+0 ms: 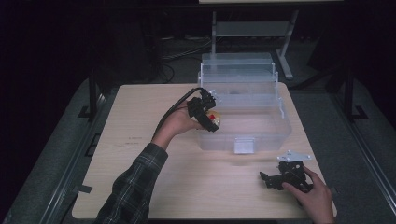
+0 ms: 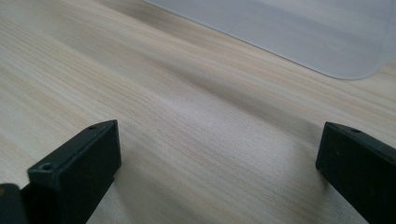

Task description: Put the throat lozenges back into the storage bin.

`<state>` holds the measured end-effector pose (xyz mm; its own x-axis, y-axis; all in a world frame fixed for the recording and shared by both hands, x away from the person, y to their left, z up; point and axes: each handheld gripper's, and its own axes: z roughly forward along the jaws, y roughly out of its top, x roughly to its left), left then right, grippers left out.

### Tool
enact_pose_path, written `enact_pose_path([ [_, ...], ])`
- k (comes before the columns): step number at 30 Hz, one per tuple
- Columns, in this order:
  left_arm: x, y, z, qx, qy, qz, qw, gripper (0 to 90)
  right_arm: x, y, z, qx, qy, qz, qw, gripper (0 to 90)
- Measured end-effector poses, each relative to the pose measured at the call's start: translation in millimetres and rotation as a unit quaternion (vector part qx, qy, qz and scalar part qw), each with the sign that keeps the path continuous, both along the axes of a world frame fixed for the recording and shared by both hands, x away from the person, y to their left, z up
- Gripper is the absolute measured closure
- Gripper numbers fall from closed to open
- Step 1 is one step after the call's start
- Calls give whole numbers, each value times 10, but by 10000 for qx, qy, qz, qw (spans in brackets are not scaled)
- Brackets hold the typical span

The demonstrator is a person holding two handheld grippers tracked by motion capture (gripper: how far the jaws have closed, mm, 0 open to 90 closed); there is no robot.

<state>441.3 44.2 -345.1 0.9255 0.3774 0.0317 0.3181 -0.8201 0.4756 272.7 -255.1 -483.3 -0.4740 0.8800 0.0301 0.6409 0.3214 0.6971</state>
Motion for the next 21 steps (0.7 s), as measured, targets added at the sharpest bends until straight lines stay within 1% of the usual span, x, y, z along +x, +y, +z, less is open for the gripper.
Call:
enact_pose_path([
  [4,5,6,12,-69,-17,22,10000,190,0,0,0,0,0,-1,10000,0],
  [14,-13,25,46,-64,-59,15,10000,190,0,0,0,-2,-1,1,10000,0],
  [18,-30,47,70,-114,-86,24,9999,191,0,0,0,-1,-1,-1,10000,0],
  [20,-36,64,91,-93,-109,15,9999,190,-1,0,0,-7,-2,-3,10000,0],
  [21,-45,76,101,-124,-119,30,9998,190,0,0,0,-8,-2,-3,10000,0],
])
